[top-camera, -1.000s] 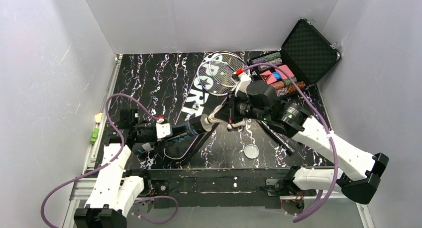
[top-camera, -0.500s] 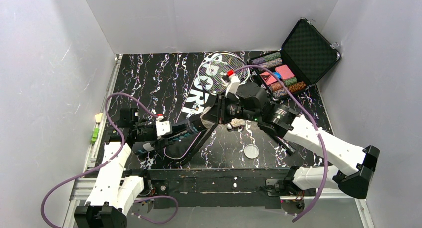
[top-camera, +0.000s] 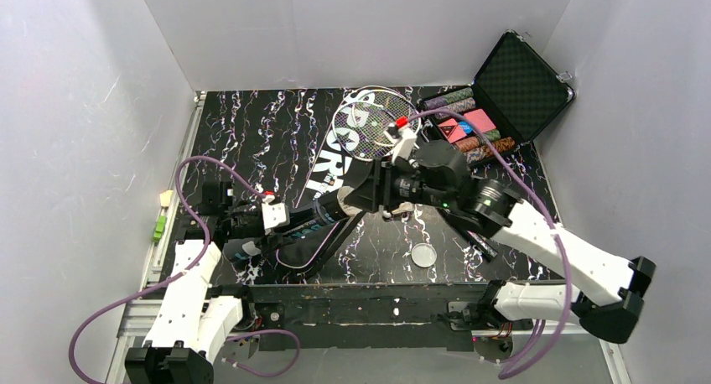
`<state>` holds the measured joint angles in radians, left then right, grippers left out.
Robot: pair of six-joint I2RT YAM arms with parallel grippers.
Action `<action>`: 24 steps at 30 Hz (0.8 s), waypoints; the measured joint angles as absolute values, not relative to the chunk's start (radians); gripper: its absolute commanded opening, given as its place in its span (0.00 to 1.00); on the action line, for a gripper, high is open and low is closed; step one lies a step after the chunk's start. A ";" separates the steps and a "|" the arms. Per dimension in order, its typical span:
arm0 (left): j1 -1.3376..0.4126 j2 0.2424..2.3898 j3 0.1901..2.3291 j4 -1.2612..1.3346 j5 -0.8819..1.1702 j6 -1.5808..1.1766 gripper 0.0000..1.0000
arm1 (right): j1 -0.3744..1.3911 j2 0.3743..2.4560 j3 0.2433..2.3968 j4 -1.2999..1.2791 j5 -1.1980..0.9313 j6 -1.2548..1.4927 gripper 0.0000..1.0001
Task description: Pack up the badminton gear
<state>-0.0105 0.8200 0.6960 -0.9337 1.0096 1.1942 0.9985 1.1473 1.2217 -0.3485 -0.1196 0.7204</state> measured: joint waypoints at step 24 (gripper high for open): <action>-0.010 0.765 0.722 -0.937 1.043 1.166 0.03 | 0.968 1.149 1.228 -0.538 0.105 0.672 0.80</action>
<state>-0.0105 0.7650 0.7223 -0.9371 1.0428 1.1656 0.9676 1.1492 1.2282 -0.5377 0.1055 0.6724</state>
